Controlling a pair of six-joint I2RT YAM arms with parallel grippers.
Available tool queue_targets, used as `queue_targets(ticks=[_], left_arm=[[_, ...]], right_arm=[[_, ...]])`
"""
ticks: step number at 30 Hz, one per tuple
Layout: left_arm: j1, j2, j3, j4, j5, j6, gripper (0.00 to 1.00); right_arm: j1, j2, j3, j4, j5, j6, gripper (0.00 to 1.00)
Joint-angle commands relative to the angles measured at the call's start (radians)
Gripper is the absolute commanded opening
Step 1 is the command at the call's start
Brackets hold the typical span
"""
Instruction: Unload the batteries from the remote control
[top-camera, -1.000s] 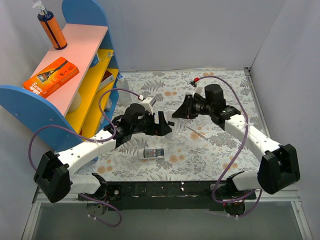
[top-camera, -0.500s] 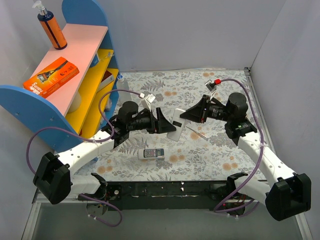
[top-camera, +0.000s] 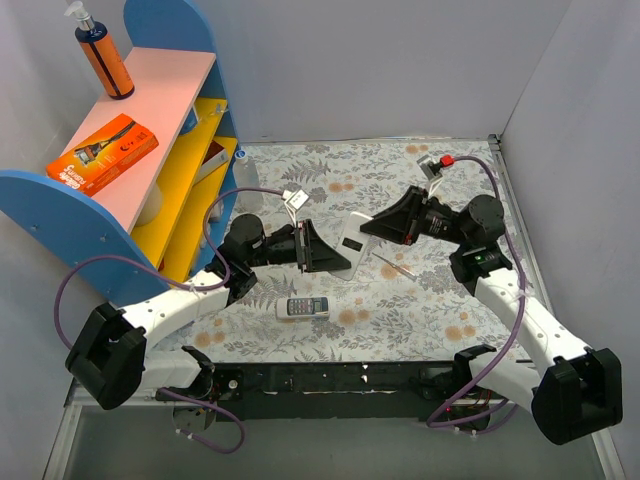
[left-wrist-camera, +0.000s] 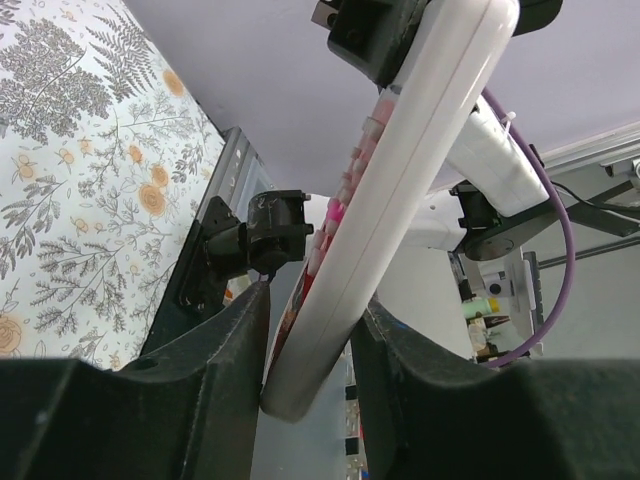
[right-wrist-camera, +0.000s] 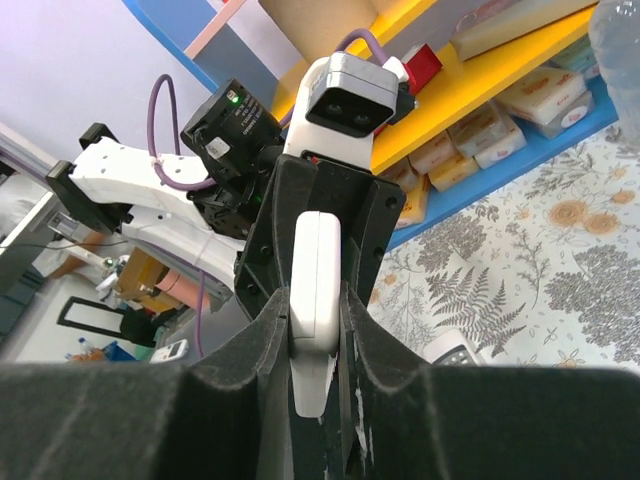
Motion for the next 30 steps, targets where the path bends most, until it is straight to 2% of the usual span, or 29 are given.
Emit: queue_targets(ticks=[1, 6, 8, 9, 10, 13, 16, 18, 21, 24, 28, 30], left_arm=[[0.002, -0.016, -0.020, 0.088, 0.012, -0.032, 0.33], [0.002, -0.004, -0.022, 0.084, 0.010, -0.027, 0.11], [0.002, 0.003, -0.029, 0.088, 0.012, -0.034, 0.08], [0.002, 0.004, -0.031, 0.084, 0.009, -0.034, 0.01], [0.002, 0.004, -0.034, 0.064, 0.007, -0.032, 0.00], [0.002, -0.013, -0.052, 0.041, -0.012, -0.031, 0.00], [0.003, -0.033, -0.077, -0.001, -0.040, -0.021, 0.00], [0.003, -0.043, -0.092, -0.027, -0.066, -0.008, 0.00], [0.003, -0.048, -0.086, -0.162, -0.114, 0.046, 0.00], [0.003, -0.056, -0.102, -0.185, -0.126, 0.048, 0.00], [0.003, -0.036, -0.095, -0.278, -0.161, 0.086, 0.00], [0.003, -0.033, -0.108, -0.275, -0.160, 0.085, 0.00]], right_arm=[[0.003, 0.024, -0.032, 0.088, -0.023, 0.042, 0.01], [0.003, 0.050, -0.049, 0.045, -0.028, 0.036, 0.04], [0.001, 0.054, -0.049, 0.024, -0.028, 0.017, 0.16], [0.000, 0.057, -0.046, -0.018, -0.022, 0.004, 0.23], [-0.003, 0.059, -0.043, -0.036, -0.019, -0.019, 0.38], [-0.017, 0.062, -0.037, -0.098, -0.010, -0.053, 0.58], [-0.026, 0.065, -0.020, -0.200, 0.022, -0.134, 0.74], [-0.029, 0.077, -0.007, -0.251, 0.051, -0.225, 0.78], [-0.029, 0.126, 0.020, -0.334, 0.058, -0.343, 0.81], [-0.028, 0.191, 0.059, -0.418, 0.043, -0.452, 0.81], [-0.023, 0.260, 0.062, -0.447, 0.018, -0.555, 0.80], [-0.022, 0.304, 0.068, -0.446, 0.003, -0.575, 0.80]])
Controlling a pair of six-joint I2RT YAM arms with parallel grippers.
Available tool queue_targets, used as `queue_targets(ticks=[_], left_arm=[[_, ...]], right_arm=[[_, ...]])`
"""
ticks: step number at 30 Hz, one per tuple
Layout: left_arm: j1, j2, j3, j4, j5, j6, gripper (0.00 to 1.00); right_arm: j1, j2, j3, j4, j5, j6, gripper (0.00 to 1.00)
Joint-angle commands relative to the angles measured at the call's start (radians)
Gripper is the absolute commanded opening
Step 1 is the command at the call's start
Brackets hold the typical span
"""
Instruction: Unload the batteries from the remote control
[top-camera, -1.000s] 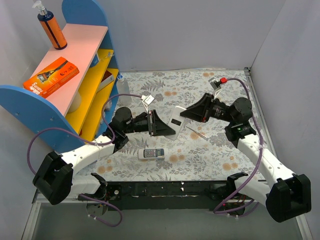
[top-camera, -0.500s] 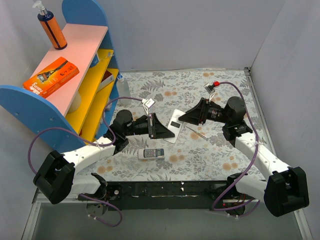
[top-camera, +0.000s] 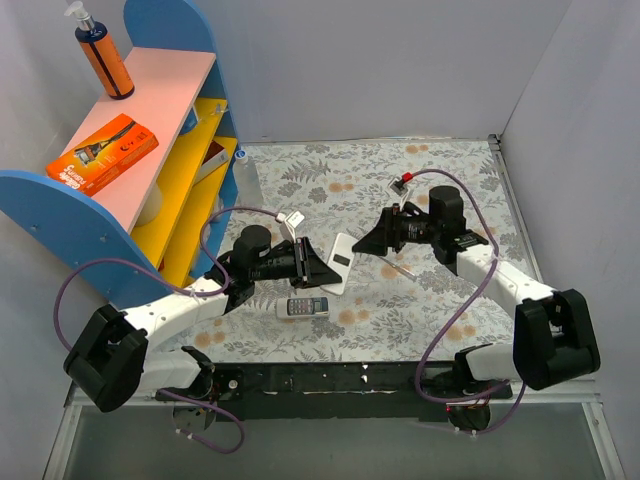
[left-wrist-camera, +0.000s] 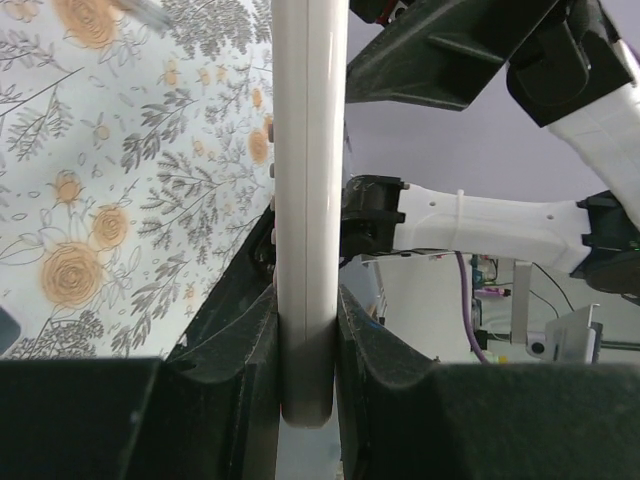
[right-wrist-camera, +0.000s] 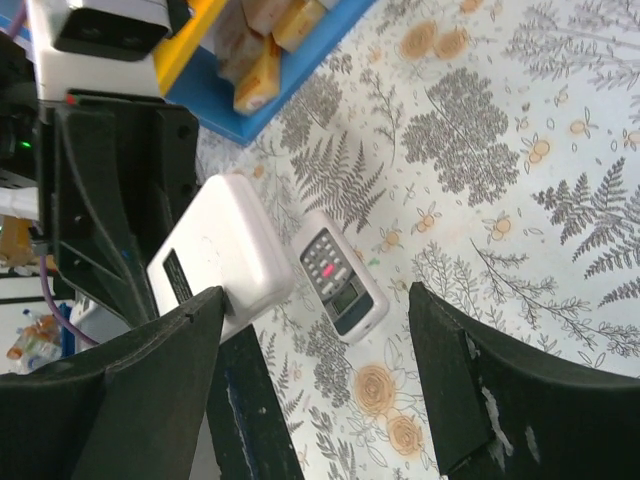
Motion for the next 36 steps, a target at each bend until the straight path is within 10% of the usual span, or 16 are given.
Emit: queue_targets(ticks=[1, 20, 36], left_arm=[[0.001, -0.015, -0.021, -0.061, -0.037, 0.039, 0.00], [0.001, 0.022, -0.061, -0.021, 0.019, -0.007, 0.00], [0.001, 0.037, -0.095, 0.016, 0.037, -0.033, 0.00]], right_arm=[[0.002, 0.066, 0.048, -0.026, -0.049, -0.137, 0.80], [0.107, 0.186, -0.061, 0.308, -0.155, -0.018, 0.78], [0.115, 0.206, -0.124, 0.449, -0.114, 0.042, 0.33]])
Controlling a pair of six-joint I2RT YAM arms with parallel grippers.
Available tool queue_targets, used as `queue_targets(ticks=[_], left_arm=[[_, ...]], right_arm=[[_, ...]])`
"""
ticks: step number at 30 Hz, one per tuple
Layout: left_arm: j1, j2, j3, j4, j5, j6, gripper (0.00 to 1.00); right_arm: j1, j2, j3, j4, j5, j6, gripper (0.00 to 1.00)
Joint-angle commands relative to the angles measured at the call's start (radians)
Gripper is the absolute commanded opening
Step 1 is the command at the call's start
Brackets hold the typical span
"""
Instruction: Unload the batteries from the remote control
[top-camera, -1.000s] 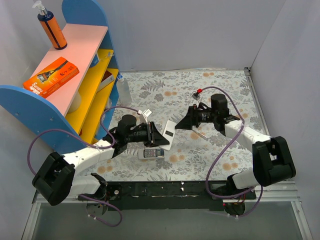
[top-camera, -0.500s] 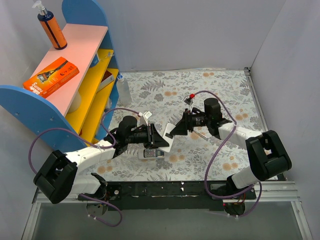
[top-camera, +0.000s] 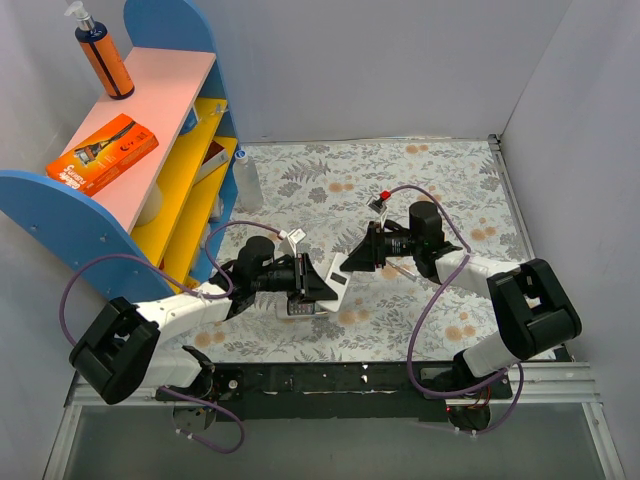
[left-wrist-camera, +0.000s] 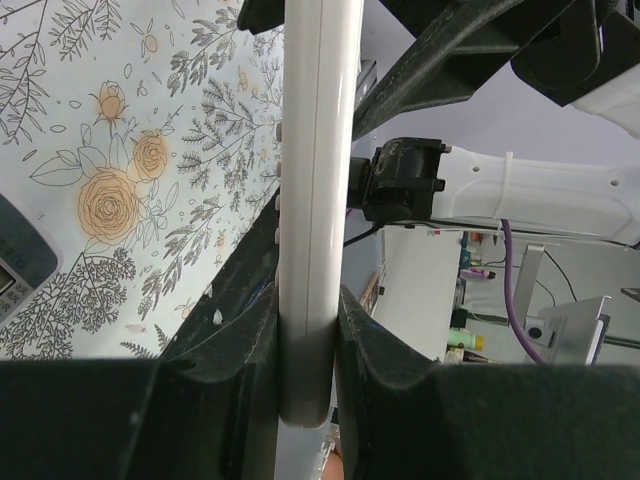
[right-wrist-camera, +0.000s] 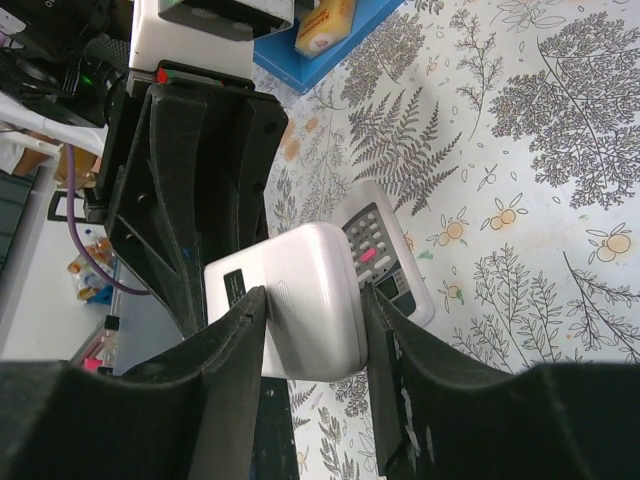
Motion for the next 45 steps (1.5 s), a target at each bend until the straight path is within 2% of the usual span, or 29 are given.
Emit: queue_targets(ticks=[1, 5, 8, 9, 11, 12, 13, 14, 15, 18, 22, 23, 24, 27, 30, 35, 37, 39, 45], left_arm=[[0.001, -0.012, -0.003, 0.020, -0.003, -0.016, 0.00], [0.001, -0.013, -0.004, 0.019, 0.005, -0.002, 0.00], [-0.001, -0.020, -0.006, 0.013, 0.011, 0.009, 0.00], [0.001, -0.024, -0.009, 0.013, 0.011, 0.010, 0.00], [0.001, -0.033, -0.012, 0.010, 0.010, 0.012, 0.00], [-0.001, -0.036, -0.015, 0.004, 0.008, 0.012, 0.00], [0.001, -0.038, -0.015, 0.004, 0.004, 0.012, 0.00], [0.001, -0.041, -0.018, 0.006, 0.005, 0.012, 0.00], [0.001, -0.041, -0.017, 0.010, 0.005, 0.012, 0.00], [0.001, -0.038, -0.018, 0.016, 0.008, 0.009, 0.00], [0.001, -0.041, -0.020, 0.018, 0.013, 0.009, 0.00], [0.001, -0.043, -0.023, 0.015, 0.013, 0.010, 0.00], [0.001, -0.044, -0.023, 0.010, 0.010, 0.012, 0.00], [0.001, -0.046, -0.023, 0.001, 0.007, 0.018, 0.00], [-0.001, -0.046, -0.021, 0.003, 0.002, 0.018, 0.00], [0.001, -0.036, -0.011, -0.002, -0.003, 0.016, 0.00], [0.001, -0.027, -0.004, -0.002, -0.001, 0.019, 0.00], [0.001, -0.014, 0.002, -0.005, 0.000, 0.024, 0.00], [-0.001, 0.010, 0.023, -0.008, -0.003, 0.032, 0.00]], right_arm=[[0.008, 0.006, -0.007, 0.070, 0.030, -0.020, 0.32], [0.007, 0.014, 0.001, 0.073, 0.025, 0.011, 0.29], [-0.002, 0.014, 0.008, 0.067, 0.039, 0.026, 0.30], [-0.004, 0.010, 0.008, 0.065, 0.039, 0.026, 0.46], [-0.006, 0.018, 0.022, 0.065, 0.005, 0.020, 0.53], [-0.006, 0.021, 0.025, 0.065, -0.006, 0.018, 0.53], [-0.007, 0.026, 0.028, 0.064, -0.010, 0.018, 0.48], [-0.006, 0.026, 0.028, 0.061, -0.001, 0.015, 0.41], [-0.006, 0.024, 0.028, 0.052, 0.005, 0.006, 0.27], [-0.007, 0.029, 0.031, 0.022, 0.017, -0.012, 0.22], [-0.009, 0.026, 0.031, 0.021, 0.030, -0.008, 0.22], [-0.010, 0.026, 0.033, 0.019, 0.031, -0.006, 0.25], [-0.012, 0.027, 0.036, 0.019, 0.031, -0.002, 0.34], [-0.015, 0.032, 0.051, 0.013, 0.028, 0.000, 0.44], [-0.018, 0.040, 0.063, 0.007, 0.019, 0.001, 0.45], [-0.041, 0.046, 0.062, -0.005, 0.031, -0.003, 0.42], [-0.058, 0.053, 0.063, -0.001, 0.034, 0.000, 0.30], [-0.065, 0.059, 0.070, 0.010, 0.022, 0.011, 0.24], [-0.084, 0.083, 0.088, 0.007, 0.008, 0.014, 0.18]])
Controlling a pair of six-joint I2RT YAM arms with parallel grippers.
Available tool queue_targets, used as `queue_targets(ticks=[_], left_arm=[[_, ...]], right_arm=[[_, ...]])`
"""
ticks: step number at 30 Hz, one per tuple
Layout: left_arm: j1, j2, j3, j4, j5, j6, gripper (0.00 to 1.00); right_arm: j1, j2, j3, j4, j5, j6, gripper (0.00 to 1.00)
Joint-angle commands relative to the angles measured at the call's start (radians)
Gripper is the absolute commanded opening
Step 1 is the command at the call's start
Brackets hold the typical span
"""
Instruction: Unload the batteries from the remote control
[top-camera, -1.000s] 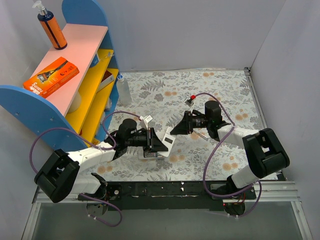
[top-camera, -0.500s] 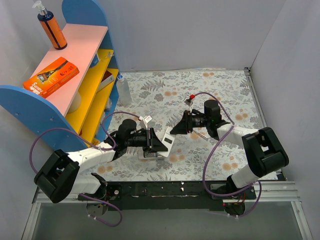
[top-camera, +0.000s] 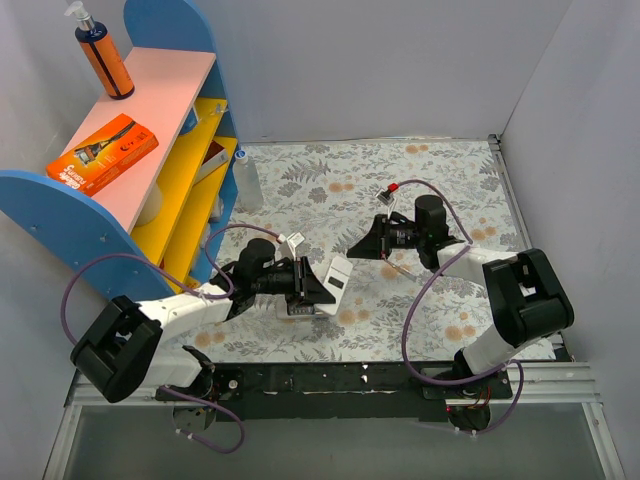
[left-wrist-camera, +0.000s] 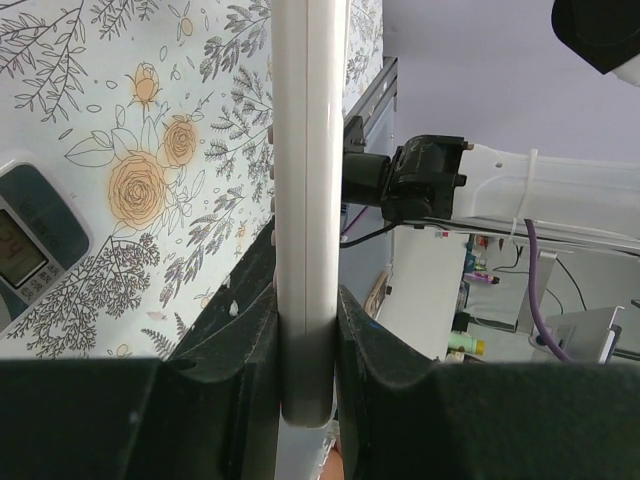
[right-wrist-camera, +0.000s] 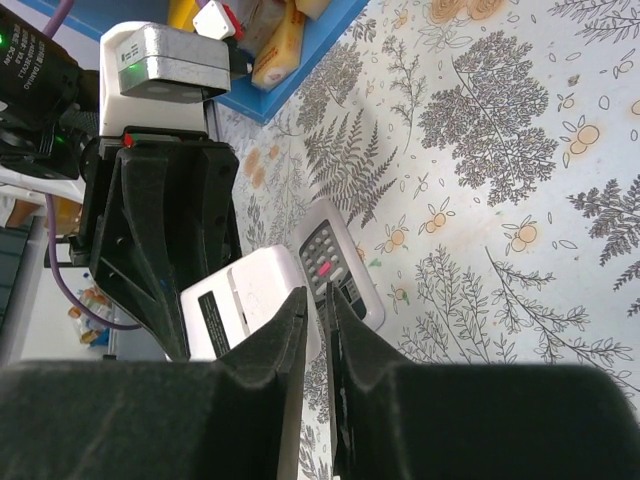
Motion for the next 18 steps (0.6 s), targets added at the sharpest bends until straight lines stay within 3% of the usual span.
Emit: queue_targets(ticks=[1, 5, 8, 9, 10, 12, 18], left_arm=[[0.000, 0.012, 0.048, 0.013, -0.002, 0.018, 0.00], [0.000, 0.041, 0.072, -0.017, -0.022, 0.028, 0.00], [0.000, 0.069, 0.100, -0.020, -0.018, 0.034, 0.00], [0.000, 0.073, 0.109, -0.011, -0.015, 0.029, 0.00], [0.000, 0.078, 0.112, -0.004, -0.007, 0.026, 0.00], [0.000, 0.089, 0.117, 0.009, -0.001, 0.023, 0.00], [0.000, 0.096, 0.112, 0.038, 0.018, 0.008, 0.00]], right_arm=[[-0.019, 0.020, 0.052, 0.013, -0.009, -0.006, 0.18], [-0.029, 0.014, 0.061, -0.009, 0.005, -0.009, 0.35], [-0.029, -0.011, 0.069, -0.067, 0.014, -0.070, 0.61], [-0.029, -0.018, 0.068, -0.082, 0.023, -0.082, 0.75], [-0.029, -0.027, 0.067, -0.090, 0.023, -0.120, 0.80], [-0.028, -0.029, 0.069, -0.107, 0.020, -0.154, 0.85], [-0.026, 0.002, 0.092, -0.170, -0.030, -0.247, 0.86]])
